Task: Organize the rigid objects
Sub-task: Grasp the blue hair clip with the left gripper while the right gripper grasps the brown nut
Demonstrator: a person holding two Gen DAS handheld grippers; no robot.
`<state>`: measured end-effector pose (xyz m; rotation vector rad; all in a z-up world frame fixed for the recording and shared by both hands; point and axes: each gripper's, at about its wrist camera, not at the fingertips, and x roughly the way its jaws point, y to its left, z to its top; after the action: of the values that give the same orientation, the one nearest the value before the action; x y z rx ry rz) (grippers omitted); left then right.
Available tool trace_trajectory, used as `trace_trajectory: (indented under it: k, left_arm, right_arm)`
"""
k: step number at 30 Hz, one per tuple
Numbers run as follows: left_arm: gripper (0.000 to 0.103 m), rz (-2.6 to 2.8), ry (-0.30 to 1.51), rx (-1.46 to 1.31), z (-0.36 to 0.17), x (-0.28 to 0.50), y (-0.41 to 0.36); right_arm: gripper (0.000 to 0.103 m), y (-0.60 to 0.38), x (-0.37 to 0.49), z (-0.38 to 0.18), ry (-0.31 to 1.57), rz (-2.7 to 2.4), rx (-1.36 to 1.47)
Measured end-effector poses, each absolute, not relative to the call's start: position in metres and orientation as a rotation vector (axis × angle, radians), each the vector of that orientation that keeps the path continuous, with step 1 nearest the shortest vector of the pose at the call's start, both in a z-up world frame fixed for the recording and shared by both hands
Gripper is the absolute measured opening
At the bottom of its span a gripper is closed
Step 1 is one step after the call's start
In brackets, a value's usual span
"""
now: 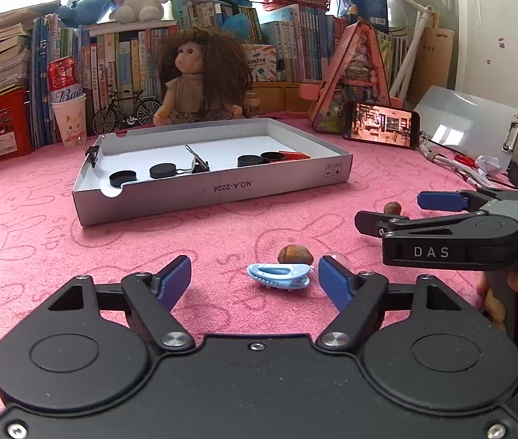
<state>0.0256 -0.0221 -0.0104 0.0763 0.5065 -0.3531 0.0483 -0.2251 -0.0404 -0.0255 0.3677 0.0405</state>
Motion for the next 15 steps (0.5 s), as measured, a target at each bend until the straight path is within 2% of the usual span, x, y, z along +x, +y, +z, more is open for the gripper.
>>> trace_trajectory:
  k: [5,10,15]
  left_arm:
    - [0.063,-0.355,0.514,0.09,-0.0131,0.026,-0.0248]
    - [0.059,-0.358,0.517,0.073,-0.0127,0.0283,-0.0244]
    - [0.053,-0.375,0.525,0.027,-0.0111,0.0298,-0.0209]
  right_arm:
    - [0.084,-0.2268,0.0482,-0.043,0.378,0.053,-0.041]
    - [0.081,-0.2262,0.0484,-0.0425,0.372,0.064,-0.055]
    - [0.072,-0.2269,0.0494,-0.0414,0.374,0.071,-0.052]
